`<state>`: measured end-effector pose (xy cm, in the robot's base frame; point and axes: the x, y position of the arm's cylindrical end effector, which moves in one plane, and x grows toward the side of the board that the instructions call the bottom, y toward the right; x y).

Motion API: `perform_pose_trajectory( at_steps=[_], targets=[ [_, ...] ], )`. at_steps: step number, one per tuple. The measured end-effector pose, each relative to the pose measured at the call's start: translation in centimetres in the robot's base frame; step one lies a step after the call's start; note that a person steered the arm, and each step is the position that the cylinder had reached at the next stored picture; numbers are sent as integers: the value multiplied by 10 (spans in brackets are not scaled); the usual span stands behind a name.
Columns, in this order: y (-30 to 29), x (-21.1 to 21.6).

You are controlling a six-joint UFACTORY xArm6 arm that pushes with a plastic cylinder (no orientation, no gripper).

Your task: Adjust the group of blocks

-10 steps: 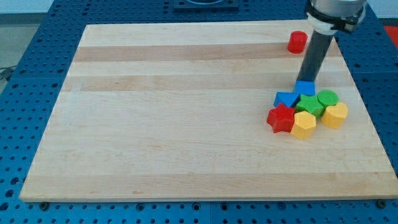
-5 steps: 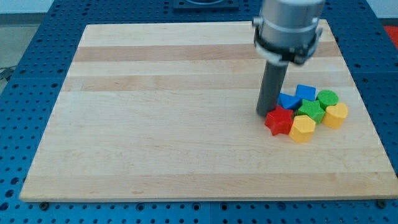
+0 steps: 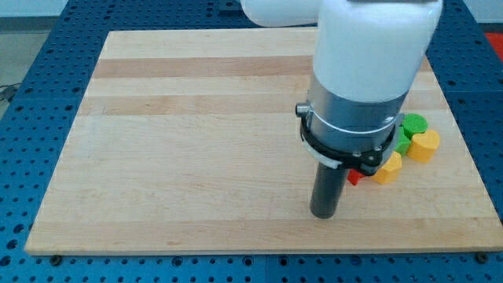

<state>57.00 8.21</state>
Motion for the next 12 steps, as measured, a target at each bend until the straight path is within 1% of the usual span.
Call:
perform_pose_trajectory(
  at_steps=[1,2,3,4,6,8,9,10,11,12],
  targets=[
    [12,-28],
    [15,-28],
    [30,-32],
    [51,-47],
    [71,-52],
    [69,-52],
    [30,-45],
    [-24,-49],
    [-74,-94],
    [-91,-121]
  ],
)
